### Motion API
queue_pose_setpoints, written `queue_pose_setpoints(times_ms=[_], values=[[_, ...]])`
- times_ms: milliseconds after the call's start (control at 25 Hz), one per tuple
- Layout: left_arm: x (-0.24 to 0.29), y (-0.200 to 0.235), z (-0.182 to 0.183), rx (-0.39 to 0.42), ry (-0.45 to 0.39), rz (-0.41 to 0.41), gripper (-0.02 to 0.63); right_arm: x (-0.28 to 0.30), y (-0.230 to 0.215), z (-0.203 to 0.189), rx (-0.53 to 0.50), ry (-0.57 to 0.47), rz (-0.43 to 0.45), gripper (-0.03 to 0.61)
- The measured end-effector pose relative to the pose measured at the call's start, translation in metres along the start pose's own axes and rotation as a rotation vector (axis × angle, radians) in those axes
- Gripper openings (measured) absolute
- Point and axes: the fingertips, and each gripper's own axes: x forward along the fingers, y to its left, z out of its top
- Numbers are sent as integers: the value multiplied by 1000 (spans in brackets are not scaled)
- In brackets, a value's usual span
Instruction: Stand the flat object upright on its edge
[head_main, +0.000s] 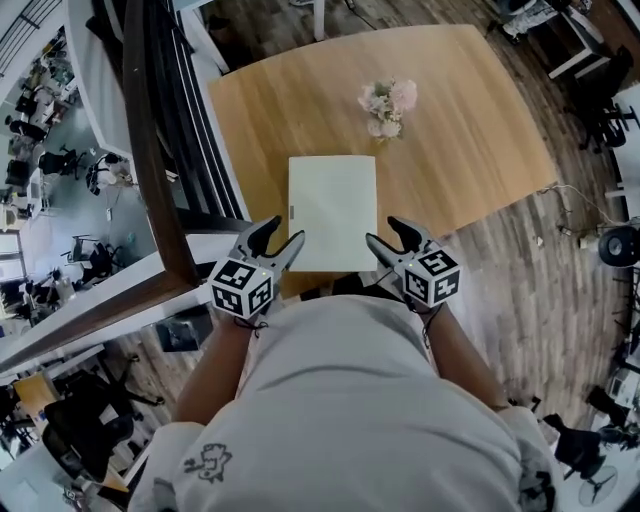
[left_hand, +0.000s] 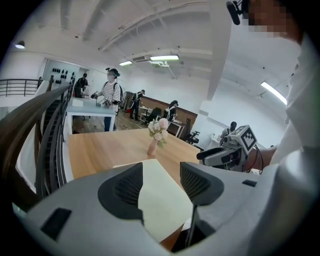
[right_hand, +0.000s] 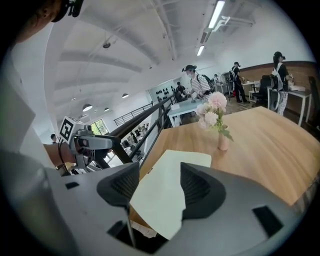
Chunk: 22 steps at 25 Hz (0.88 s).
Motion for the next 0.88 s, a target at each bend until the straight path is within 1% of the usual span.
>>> queue_pose_setpoints(times_ms=[200,440,560,680,880], values=[[24,21,-17,-85,67,22,253,17,-22,-15,50,61,21,293],[55,46,-61,-162,182,54,273,38,-46,-39,80,141,46,308],[64,53,-78,-212,225,66,276,48,-54,-52,93,194,48,313],[75,61,-88,-234,259,81,278,57,-65,-62,110,236,48,316],[96,86,-113,-258,331,117,291,76,-85,-83,190,293,72,318]])
